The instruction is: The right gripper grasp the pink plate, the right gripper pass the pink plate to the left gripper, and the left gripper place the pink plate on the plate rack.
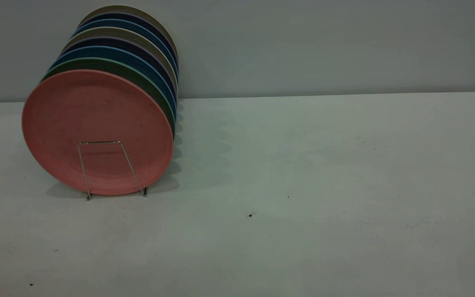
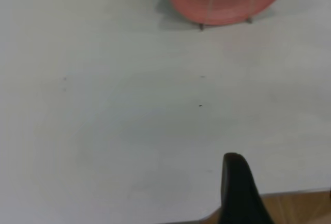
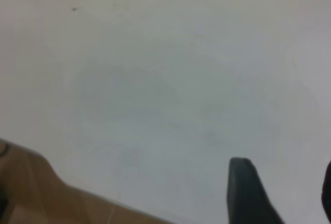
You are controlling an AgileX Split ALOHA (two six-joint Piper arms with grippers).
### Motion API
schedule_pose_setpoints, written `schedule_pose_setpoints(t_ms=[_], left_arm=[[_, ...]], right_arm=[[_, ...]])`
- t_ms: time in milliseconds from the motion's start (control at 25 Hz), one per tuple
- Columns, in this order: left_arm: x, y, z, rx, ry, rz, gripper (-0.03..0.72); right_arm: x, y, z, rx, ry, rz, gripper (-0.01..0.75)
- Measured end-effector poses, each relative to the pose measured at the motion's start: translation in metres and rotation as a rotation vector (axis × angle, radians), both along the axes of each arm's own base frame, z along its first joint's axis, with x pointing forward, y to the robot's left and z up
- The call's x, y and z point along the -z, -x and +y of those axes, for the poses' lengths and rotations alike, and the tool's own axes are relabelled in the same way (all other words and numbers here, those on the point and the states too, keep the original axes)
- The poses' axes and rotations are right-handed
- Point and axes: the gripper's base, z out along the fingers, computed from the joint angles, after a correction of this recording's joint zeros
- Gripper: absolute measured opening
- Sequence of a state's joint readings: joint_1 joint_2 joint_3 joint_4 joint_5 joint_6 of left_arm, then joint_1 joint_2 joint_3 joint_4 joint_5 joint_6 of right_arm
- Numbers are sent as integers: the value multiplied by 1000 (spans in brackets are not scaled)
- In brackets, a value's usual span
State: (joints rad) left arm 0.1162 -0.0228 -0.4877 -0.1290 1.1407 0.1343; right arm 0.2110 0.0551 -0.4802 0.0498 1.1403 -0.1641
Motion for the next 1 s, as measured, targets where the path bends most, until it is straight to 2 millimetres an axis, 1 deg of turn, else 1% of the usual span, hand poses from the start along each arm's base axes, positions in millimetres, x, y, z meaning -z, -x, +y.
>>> schedule_pose_setpoints(t_ms=[160, 400, 800, 1000], left_arm=[[0, 0, 4, -37, -5, 2, 460], [0, 1, 6, 40, -3, 2, 460], [0, 1, 6, 47, -4, 2, 460], [0, 1, 6, 47, -4, 2, 460]], right_arm=[[0, -1, -3, 42, -4, 3, 366], [1, -1, -3, 53, -9, 5, 366], [1, -1, -3, 58, -11, 6, 366], [1, 4, -4, 178, -18, -32, 366]])
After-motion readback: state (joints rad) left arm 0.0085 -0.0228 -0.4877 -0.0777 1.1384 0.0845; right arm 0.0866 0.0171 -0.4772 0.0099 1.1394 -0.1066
